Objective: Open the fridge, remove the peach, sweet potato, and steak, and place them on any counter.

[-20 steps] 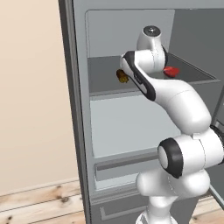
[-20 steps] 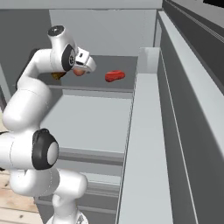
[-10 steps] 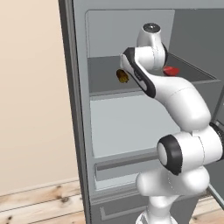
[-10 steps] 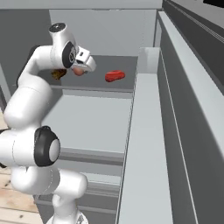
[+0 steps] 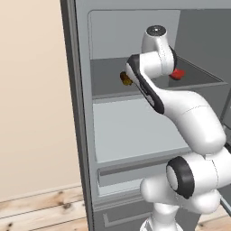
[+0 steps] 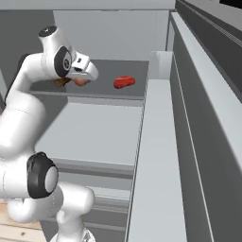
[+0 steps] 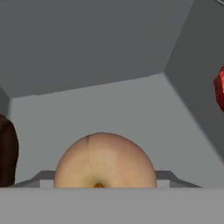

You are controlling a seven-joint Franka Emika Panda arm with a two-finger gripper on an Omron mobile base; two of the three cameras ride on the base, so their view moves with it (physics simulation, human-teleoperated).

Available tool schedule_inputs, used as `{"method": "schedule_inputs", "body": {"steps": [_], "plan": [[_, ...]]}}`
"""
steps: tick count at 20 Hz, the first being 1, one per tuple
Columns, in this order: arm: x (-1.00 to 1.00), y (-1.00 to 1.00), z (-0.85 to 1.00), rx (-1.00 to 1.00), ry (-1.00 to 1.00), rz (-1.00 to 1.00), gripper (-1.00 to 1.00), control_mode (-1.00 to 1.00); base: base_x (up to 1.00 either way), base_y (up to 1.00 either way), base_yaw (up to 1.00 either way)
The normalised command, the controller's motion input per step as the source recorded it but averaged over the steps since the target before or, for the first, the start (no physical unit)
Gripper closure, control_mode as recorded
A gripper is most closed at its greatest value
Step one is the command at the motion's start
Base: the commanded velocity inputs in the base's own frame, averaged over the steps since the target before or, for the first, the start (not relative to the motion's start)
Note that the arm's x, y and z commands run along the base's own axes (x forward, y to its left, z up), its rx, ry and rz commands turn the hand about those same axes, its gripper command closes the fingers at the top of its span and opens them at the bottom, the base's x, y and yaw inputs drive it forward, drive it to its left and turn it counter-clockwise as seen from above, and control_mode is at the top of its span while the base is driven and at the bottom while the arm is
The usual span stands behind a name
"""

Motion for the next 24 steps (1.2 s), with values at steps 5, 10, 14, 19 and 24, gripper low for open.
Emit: {"method": "schedule_inputs", "body": {"steps": [5,10,14,19,24], "plan": [[-1.0,-0.16,0.51,0.08,-0.14,0.04,1.0,-1.0,0.0,0.0,0.0],[-1.0,-0.01,0.52,0.02,0.0,0.03,1.0,-1.0,0.0,0.0,0.0],[-1.0,0.0,0.15,0.0,0.01,0.0,1.0,-1.0,0.0,0.0,0.0],[-1.0,-0.19,-0.04,0.0,0.0,0.05,1.0,-1.0,0.0,0.0,0.0],[-0.75,-0.06,-0.33,0.0,0.02,0.2,1.0,-1.0,0.0,0.0,0.0]]}}
